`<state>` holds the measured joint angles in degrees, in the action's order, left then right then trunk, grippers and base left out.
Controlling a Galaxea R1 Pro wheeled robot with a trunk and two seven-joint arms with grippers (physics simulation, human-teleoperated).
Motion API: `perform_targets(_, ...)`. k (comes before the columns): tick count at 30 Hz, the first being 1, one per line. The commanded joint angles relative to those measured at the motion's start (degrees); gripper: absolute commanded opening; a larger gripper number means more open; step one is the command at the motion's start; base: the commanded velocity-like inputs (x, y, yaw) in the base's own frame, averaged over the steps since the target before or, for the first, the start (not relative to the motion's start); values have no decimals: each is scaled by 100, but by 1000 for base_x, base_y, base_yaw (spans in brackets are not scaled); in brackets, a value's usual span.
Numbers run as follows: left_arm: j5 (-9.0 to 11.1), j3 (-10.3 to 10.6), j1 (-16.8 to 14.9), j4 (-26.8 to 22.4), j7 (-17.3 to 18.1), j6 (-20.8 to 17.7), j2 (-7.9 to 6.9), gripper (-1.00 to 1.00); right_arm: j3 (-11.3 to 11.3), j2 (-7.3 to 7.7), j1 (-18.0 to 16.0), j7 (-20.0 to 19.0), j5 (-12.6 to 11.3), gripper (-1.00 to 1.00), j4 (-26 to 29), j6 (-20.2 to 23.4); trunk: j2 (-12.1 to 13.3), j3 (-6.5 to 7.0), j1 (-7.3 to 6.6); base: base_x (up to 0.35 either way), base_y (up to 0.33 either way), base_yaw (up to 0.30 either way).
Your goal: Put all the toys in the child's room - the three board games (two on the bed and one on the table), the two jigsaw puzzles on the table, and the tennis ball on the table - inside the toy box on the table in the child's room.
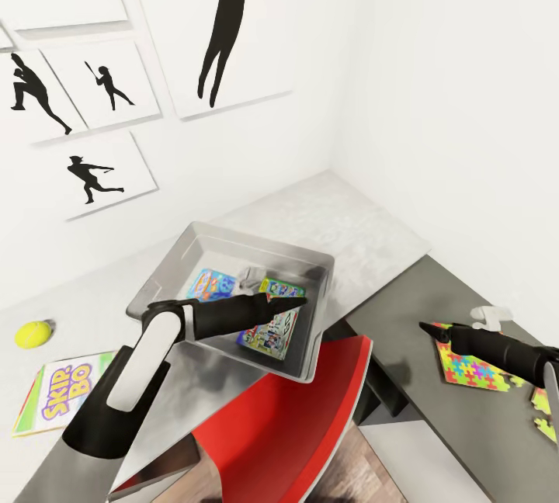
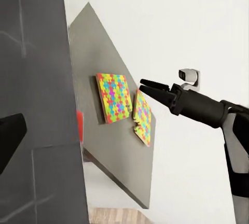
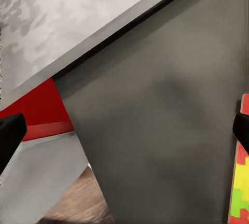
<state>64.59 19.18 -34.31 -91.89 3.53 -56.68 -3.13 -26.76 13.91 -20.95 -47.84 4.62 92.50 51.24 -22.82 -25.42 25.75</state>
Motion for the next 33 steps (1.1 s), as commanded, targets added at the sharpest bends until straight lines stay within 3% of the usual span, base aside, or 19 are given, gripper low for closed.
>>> perform_targets(1, -41, 2, -5, -1, 37, -10, -1, 100, -8, 0, -6, -54, 48, 100, 5, 24, -10, -9, 3, -9, 0, 0)
perform_targets(3, -38, -22, 1, -9, 29, -2, 61, 100, -98, 2, -6, -176, 48, 100, 5, 19, -10, -9, 3, -51, 0, 0)
perform_targets(12, -37, -77, 15, -18, 18, 5, 88, 100, -274, -11, -6, -497, 48, 100, 5, 2, -10, -9, 3, -185, 0, 0)
perform_targets(33, -41, -94, 15, -22, 4, 0, 104, 100, -296, -53, -6, -631, 56, 100, 5, -15, -10, -9, 3, -319, 0, 0)
